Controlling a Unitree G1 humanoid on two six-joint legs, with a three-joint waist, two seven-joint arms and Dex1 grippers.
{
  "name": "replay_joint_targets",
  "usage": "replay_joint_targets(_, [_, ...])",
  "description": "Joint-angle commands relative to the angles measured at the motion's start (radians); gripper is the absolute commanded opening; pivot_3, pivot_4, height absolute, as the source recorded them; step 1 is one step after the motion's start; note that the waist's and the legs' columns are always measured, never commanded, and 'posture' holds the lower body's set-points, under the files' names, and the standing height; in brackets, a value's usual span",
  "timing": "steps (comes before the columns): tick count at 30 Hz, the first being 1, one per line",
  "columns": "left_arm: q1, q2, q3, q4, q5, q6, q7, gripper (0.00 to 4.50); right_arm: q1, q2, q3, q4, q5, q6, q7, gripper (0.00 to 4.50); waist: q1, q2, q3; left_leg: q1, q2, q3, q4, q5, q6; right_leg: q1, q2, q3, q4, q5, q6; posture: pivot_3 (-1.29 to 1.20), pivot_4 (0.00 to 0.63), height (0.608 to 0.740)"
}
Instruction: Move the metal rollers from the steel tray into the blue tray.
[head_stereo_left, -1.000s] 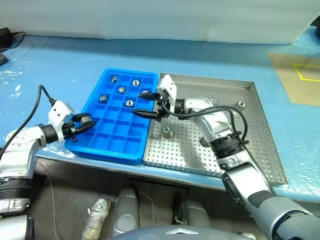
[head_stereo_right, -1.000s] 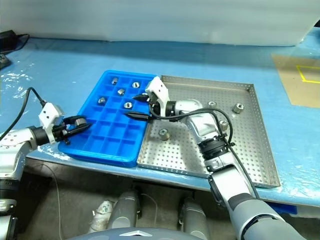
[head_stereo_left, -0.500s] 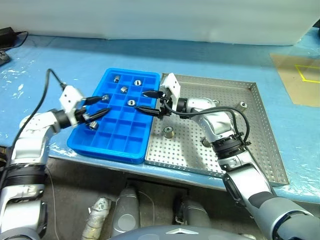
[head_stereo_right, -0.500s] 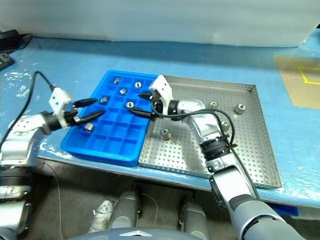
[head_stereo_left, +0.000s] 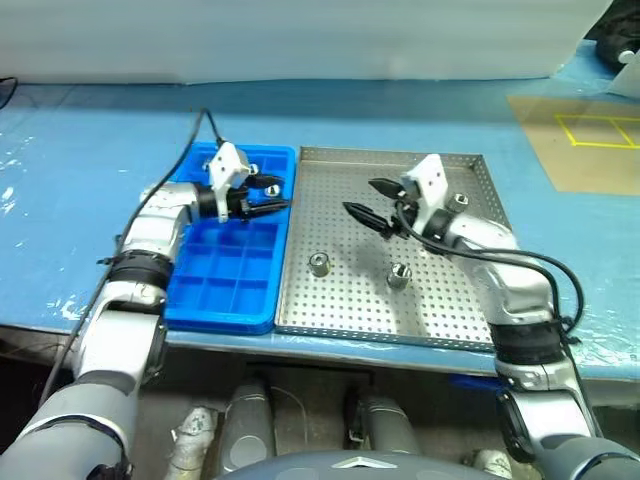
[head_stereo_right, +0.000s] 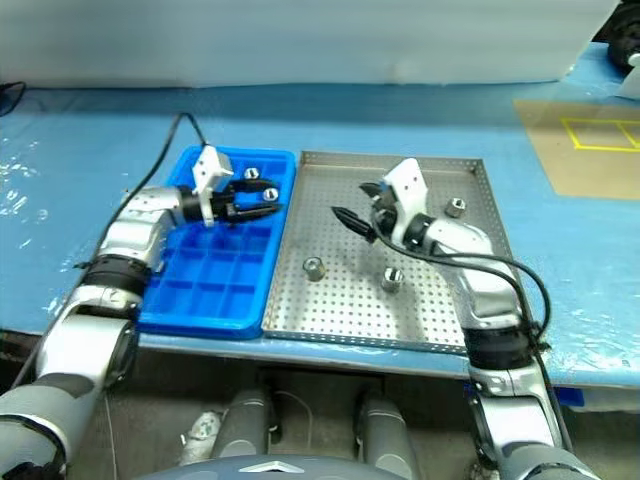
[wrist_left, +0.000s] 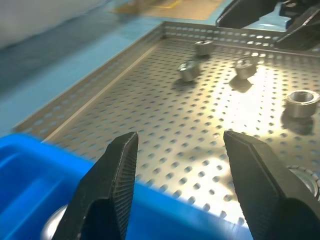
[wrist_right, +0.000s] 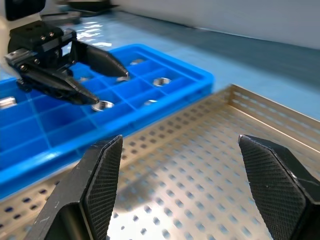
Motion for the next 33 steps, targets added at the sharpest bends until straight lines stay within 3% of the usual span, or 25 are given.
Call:
replay_joint_targets(1, [-0.072,-0.037,-0.026,0.074,0.017,-0.061,-0.098,2.86,0.079,-0.011,-0.059,-0.165,0.033,0.055,-0.068,3.85,-0.019,0.0,0.0,0.0,0.0,0.0,0.0,0.0,0.001,0.0,0.0,0.0,0.0,0.0,0.0,-0.48,0.15,0.74])
replay_joint_targets(6, [-0.116,-0.064,-0.064,0.168,0.055,-0.101,-0.234,2.86,0.185,-0.001,-0.095,-0.291,0.052,0.113,-0.15,3.85,-0.074,0.0,0.0,0.002,0.0,0.002,0.001,-0.002,0.003,0.002,0.0,0.001,-0.001,0.0,0.0,-0.57,0.15,0.74])
replay_joint_targets(13, [-0.125,-0.01,-0.165,0.21,0.064,-0.11,-0.365,2.86,0.244,0.008,-0.103,-0.355,0.069,0.144,-0.215,3.85,-0.096,0.0,0.0,0.013,0.0,0.002,0.002,-0.005,0.009,0.014,0.001,0.003,-0.006,-0.003,-0.005,-0.59,0.15,0.74])
replay_joint_targets(18, [-0.117,0.008,-0.224,0.24,0.107,-0.189,-0.368,2.86,0.234,0.01,-0.093,-0.341,0.084,0.141,-0.227,3.85,-0.092,0.0,0.0,0.013,0.0,0.002,0.002,-0.006,0.01,0.015,0.001,0.003,-0.007,-0.003,-0.005,-0.57,0.15,0.74])
replay_joint_targets(25, [-0.069,-0.051,-0.245,0.237,0.192,-0.241,-0.327,2.86,0.223,0.007,-0.076,-0.318,0.081,0.13,-0.236,3.85,-0.091,0.002,-0.001,0.015,0.0,0.002,0.001,-0.01,0.017,0.024,-0.002,0.003,-0.018,-0.002,-0.004,-0.55,0.15,0.74])
replay_joint_targets(33, [-0.081,-0.073,-0.303,0.227,0.315,-0.295,-0.282,2.86,0.243,0.012,-0.072,-0.322,0.078,0.13,-0.254,3.85,-0.092,0.008,-0.005,0.033,0.0,0.004,-0.002,-0.012,0.019,0.043,-0.004,0.003,-0.026,-0.002,-0.003,-0.56,0.15,0.74])
